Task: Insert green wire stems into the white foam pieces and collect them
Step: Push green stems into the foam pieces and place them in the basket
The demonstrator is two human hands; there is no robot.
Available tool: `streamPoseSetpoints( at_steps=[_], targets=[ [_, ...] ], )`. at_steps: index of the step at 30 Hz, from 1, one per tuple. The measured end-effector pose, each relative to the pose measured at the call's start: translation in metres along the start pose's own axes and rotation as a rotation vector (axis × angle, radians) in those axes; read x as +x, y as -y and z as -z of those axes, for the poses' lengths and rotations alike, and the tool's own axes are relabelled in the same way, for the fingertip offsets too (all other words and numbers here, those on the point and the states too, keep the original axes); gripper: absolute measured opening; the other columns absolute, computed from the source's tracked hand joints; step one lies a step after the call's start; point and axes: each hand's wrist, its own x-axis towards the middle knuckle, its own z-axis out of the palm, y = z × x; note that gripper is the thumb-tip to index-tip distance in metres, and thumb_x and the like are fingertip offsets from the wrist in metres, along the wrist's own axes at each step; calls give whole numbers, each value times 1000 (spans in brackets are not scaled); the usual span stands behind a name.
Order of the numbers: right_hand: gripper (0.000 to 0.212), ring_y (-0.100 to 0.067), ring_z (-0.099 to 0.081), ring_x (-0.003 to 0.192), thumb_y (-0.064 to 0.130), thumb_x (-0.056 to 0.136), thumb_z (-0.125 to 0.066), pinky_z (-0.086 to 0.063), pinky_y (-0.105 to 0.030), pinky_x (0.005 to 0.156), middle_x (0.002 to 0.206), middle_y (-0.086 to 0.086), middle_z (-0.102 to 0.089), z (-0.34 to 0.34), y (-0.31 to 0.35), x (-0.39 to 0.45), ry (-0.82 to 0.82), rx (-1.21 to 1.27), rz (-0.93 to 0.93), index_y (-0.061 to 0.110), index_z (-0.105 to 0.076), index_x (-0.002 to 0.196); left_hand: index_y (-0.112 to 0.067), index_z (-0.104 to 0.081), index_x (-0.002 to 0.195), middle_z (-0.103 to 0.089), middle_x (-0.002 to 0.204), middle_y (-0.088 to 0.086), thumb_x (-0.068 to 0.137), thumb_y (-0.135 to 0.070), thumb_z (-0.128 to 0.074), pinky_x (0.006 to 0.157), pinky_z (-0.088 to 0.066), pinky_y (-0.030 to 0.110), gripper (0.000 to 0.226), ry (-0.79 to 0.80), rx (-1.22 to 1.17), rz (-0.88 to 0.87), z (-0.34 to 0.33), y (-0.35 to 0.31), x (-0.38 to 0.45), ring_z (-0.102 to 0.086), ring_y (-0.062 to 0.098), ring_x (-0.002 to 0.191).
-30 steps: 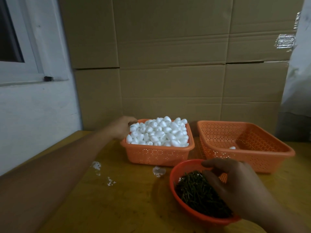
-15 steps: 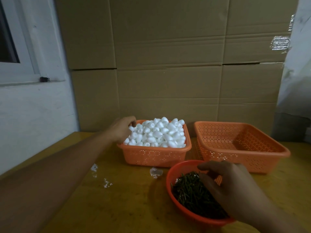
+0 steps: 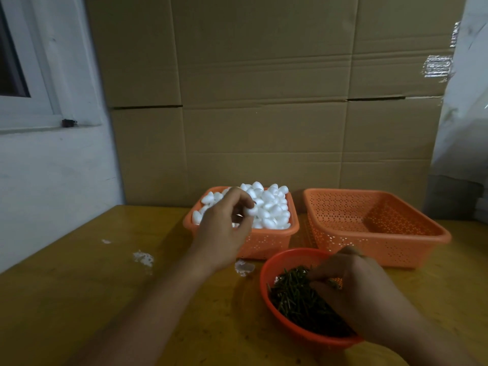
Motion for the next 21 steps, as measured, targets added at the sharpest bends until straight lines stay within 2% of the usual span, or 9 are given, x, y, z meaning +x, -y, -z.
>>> streamPoseSetpoints(
  at_steps=[2,5,9,11,14,17,21],
  targets=[
    [20,3,-49,96,34,87,-74,-49,-21,86,98,23,-63,-1,-2,1,20,-13,19,45,-75,103,-29,-57,92,-66,98,-16,93,1,-64,85,-53,22,30,28,-72,-6,-8,-10,-13,-67,7,98],
    [16,0,-43,100,39,92,-65,-48,-26,86,97,23,-67,-2,-3,1,70,-44,34,44,-75,104,-28,-54,97,-67,100,-12,98,-6,-62,91,-56,32,24,72,-192,-3,-18,-23,-28,-68,13,105],
    [28,-6,-43,101,55,96,-51,-47,-30,89,95,19,-66,-4,-3,1,143,-123,46,39,-72,105,-38,-49,115,-64,98,-3,104,-15,-52,78,-54,49,25,176,-206,-57,-27,-36,-46,-66,25,89],
    [34,-8,-44,105,61,93,-50,-48,-33,91,98,17,-64,-5,-1,1,194,-157,36,36,-69,106,-35,-55,115,-61,95,-3,104,-18,-48,77,-50,46,21,214,-163,-90,-29,-38,-51,-61,20,86],
    [35,-10,-48,107,62,90,-54,-50,-33,89,100,12,-63,-8,2,3,262,-197,17,33,-65,107,-29,-65,113,-64,98,-8,104,-23,-50,83,-50,34,19,226,-159,-87,-30,-38,-55,-62,21,98],
    [31,-13,-53,107,54,91,-57,-53,-33,87,104,10,-66,-9,5,6,292,-241,2,32,-66,110,-36,-64,118,-65,105,-9,99,-21,-59,89,-54,37,25,299,-265,-18,-32,-38,-57,-63,22,105],
    [26,-15,-64,94,46,90,-59,-57,-35,80,99,7,-70,-10,9,10,289,-248,-46,26,-70,104,-40,-62,121,-66,108,-8,92,-11,-63,92,-56,42,40,323,-290,7,-35,-35,-61,-64,22,106]
  ],
)
